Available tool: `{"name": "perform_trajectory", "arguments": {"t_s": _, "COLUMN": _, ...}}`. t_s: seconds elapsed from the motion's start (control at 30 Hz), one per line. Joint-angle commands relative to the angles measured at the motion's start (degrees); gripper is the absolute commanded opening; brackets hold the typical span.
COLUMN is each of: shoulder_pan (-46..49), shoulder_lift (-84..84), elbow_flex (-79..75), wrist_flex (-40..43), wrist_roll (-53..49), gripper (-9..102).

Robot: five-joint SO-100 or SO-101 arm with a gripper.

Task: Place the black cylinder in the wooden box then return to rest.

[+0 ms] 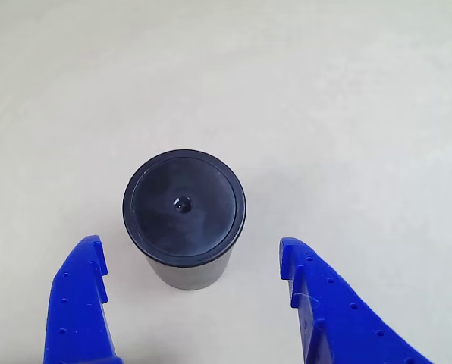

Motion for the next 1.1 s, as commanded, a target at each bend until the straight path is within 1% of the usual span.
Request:
{"name": "perform_trajectory", "arguments": {"t_s": 0.0, "shoulder_pan": 0.1, "shoulder_lift": -1.9, "elbow_flex": -7.6, "wrist_flex": -2.0, "wrist_roll": 0.4, "gripper": 35}}
{"name": "perform_trajectory", "arguments": {"t_s": 1.07, "shoulder_pan": -1.1, "shoulder_lift": 7.2, "elbow_flex": -18.7, "wrist_flex": -2.1, "wrist_roll": 0.4, "gripper": 34}}
